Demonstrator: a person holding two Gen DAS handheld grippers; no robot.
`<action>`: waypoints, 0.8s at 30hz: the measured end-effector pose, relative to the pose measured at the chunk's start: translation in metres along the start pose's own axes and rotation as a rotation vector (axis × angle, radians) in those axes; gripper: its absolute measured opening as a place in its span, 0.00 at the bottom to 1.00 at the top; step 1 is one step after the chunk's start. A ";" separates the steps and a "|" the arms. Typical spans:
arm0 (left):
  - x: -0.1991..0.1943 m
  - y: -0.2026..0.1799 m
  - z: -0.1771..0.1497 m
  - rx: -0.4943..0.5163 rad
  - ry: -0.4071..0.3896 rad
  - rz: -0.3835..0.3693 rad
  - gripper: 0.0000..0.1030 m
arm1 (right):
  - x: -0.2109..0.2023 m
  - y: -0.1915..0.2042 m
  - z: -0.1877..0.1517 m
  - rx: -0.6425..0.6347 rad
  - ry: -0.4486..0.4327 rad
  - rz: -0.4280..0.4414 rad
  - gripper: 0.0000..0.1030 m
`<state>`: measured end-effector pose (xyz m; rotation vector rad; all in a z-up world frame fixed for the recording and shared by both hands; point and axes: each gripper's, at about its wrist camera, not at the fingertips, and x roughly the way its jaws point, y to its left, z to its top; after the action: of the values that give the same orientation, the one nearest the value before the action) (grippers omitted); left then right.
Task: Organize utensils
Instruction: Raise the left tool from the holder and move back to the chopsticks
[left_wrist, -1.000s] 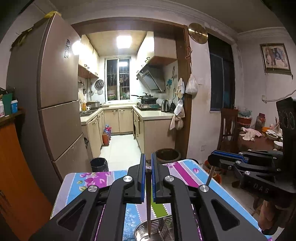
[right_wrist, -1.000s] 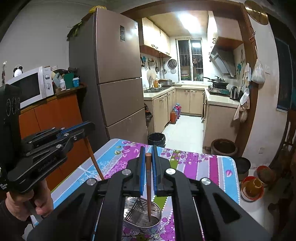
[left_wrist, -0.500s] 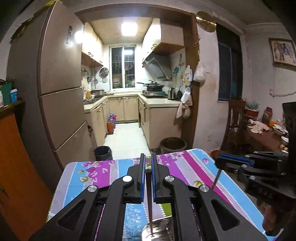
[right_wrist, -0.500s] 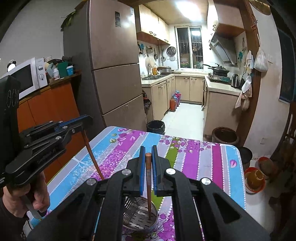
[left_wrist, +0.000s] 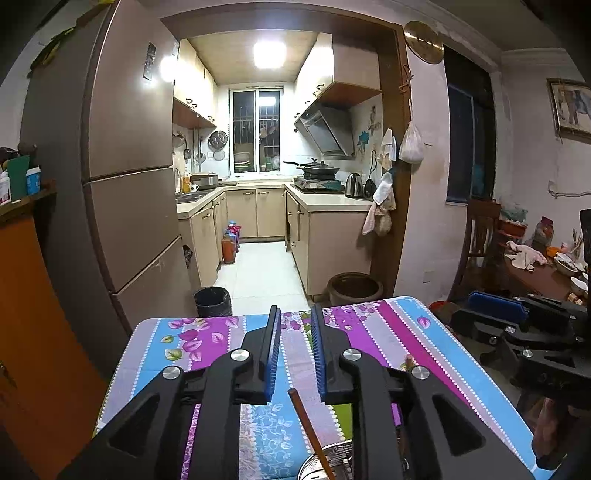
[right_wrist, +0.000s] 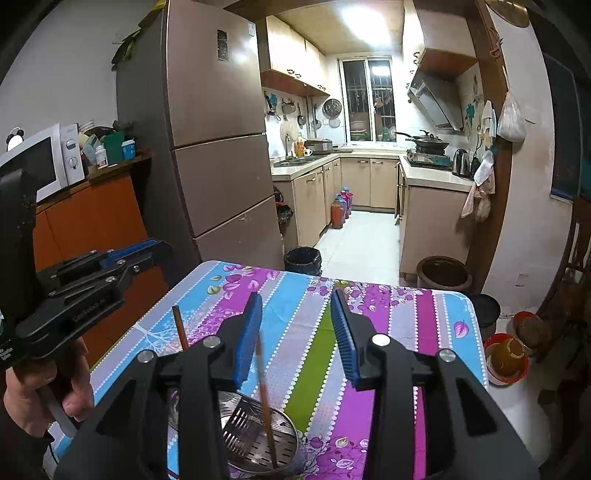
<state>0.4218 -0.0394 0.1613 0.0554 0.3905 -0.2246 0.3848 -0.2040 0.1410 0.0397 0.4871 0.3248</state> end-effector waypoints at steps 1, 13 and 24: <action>0.000 0.001 0.000 0.000 0.000 0.000 0.18 | -0.001 -0.001 0.000 0.002 -0.002 -0.001 0.36; -0.004 0.003 -0.003 0.007 0.002 0.011 0.18 | -0.002 -0.005 -0.009 0.015 -0.001 -0.006 0.36; -0.007 0.008 -0.009 0.004 0.011 0.016 0.18 | -0.004 -0.009 -0.020 0.032 -0.002 -0.012 0.41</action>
<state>0.4140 -0.0294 0.1553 0.0641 0.4001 -0.2097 0.3743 -0.2143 0.1242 0.0685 0.4900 0.3052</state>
